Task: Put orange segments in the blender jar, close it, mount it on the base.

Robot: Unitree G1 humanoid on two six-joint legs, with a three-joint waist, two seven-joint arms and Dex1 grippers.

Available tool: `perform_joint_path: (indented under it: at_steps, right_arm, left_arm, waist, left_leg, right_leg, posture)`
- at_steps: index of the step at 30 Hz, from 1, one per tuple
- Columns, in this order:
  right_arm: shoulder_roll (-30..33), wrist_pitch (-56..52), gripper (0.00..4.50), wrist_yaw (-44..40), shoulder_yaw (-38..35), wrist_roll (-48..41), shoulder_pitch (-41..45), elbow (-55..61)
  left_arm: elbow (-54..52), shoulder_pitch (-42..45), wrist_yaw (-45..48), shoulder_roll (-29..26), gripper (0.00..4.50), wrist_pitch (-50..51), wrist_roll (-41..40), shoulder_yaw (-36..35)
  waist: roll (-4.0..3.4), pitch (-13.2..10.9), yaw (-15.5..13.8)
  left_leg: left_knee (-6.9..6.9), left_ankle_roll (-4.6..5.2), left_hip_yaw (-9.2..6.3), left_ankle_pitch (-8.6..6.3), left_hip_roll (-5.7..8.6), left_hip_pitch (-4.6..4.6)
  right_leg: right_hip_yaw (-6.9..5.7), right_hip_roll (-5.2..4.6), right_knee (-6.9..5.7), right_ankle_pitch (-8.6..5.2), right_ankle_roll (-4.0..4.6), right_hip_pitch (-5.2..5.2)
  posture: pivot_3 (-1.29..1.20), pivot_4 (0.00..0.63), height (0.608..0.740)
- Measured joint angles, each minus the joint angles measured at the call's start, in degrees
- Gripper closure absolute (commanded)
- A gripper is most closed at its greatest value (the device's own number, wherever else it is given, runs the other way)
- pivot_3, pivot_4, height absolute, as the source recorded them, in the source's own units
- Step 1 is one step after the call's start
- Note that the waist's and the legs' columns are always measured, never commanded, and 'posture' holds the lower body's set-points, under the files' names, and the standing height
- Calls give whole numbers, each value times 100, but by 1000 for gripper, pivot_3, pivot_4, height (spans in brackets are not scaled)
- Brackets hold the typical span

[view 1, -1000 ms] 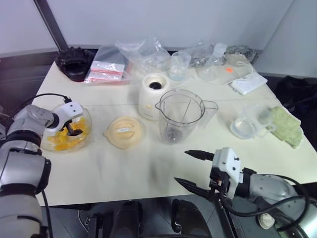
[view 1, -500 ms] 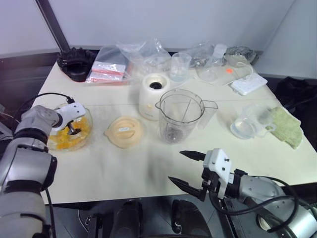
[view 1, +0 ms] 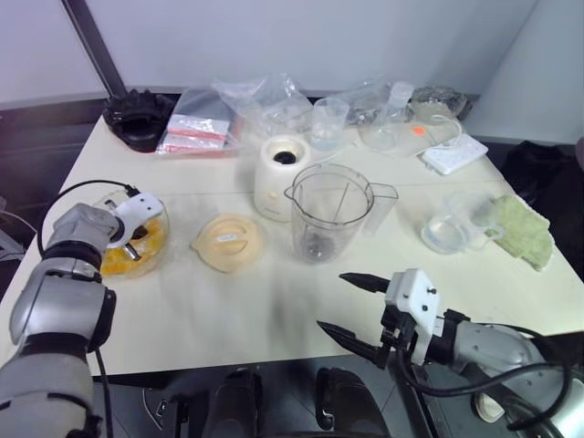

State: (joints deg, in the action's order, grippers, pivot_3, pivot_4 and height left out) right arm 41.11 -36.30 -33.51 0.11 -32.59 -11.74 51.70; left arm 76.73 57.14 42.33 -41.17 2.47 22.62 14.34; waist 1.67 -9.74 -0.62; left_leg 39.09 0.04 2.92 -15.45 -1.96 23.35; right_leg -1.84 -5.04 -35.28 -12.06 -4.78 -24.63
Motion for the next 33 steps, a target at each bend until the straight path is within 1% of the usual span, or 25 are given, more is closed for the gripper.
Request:
perform_joint_path:
  at_steps: [1,2,3,5,8,9,11,12,16,21,30,32,33]
  right_arm:
    - [8,-1,0,-7,-26,-15,2,0]
    - [9,0,0,-12,-42,-18,6,0]
    - [9,0,0,-14,-48,-17,6,-1]
    - [9,2,0,-19,-47,-13,5,-2]
    - [9,7,0,-20,-30,13,10,-4]
    - [8,10,0,-21,-14,31,16,-9]
    - [-2,18,0,-27,55,43,43,-21]
    - [-4,29,0,-36,109,54,67,-33]
    - [-25,60,0,-67,207,114,170,-109]
    - [-44,123,0,-126,285,194,289,-260]
    - [-82,62,0,-33,286,192,263,-222]
    - [-88,21,0,10,286,189,262,-200]
    - [-101,-1,0,48,284,185,259,-181]
  left_arm:
    - [-1,0,6,-1,4470,5,1,0]
    - [-9,1,16,-3,4240,19,1,0]
    - [-19,8,42,-11,3971,37,1,0]
    - [-21,64,183,-80,3290,49,3,2]
    - [-28,133,509,-219,1810,3,18,17]
    - [-35,137,616,-262,1235,-45,20,19]
    - [-53,155,721,-292,334,-81,18,14]
    - [-70,160,719,-310,34,-81,16,12]
    - [-84,164,694,-372,34,-39,26,14]
    - [-75,164,433,-384,34,100,52,12]
    - [-4,165,-132,-212,34,445,2,-175]
    - [9,165,-239,-159,526,550,-64,-249]
    - [12,133,-334,-104,738,684,-148,-397]
  waist:
    - [0,0,0]
    - [0,0,0]
    - [0,0,0]
    - [0,0,1]
    - [0,0,-7]
    - [1,0,-10]
    - [1,-1,-12]
    - [1,-1,-12]
    - [5,-3,-12]
    - [5,-3,-12]
    - [2,-1,-25]
    - [-3,1,-30]
    - [-5,3,-30]
  left_leg:
    - [0,0,0,0,0,0]
    - [1,0,0,0,0,0]
    - [0,0,0,0,0,0]
    - [0,0,1,0,0,1]
    - [-1,0,1,0,0,6]
    - [-1,0,1,0,0,8]
    - [0,0,2,0,0,8]
    - [0,0,1,0,0,8]
    - [0,0,1,0,-1,8]
    - [-1,0,0,0,0,10]
    - [-1,0,-1,0,0,8]
    - [0,0,-1,0,2,8]
    - [-1,0,-1,0,2,6]
  right_leg:
    - [0,0,0,0,0,0]
    - [0,0,0,0,0,0]
    - [0,-1,0,0,0,0]
    - [0,-1,1,0,0,-2]
    - [0,-1,3,-1,1,-6]
    - [0,-1,5,-1,1,-7]
    - [0,-4,5,-1,1,-6]
    - [0,-4,5,-1,1,-6]
    - [0,-5,6,-1,1,-6]
    - [-1,-5,7,-1,0,-8]
    - [-1,-7,6,-1,0,-5]
    - [-1,-8,5,-1,0,-4]
    - [-1,-9,5,-1,0,-2]
  posture:
    - [0,150,740]
    - [0,150,740]
    - [0,150,740]
    - [0,150,740]
    - [0,150,740]
    - [0,150,740]
    - [0,150,740]
    - [0,150,740]
    - [0,150,740]
    - [0,150,740]
    - [0,150,740]
    - [0,150,740]
    - [0,150,740]
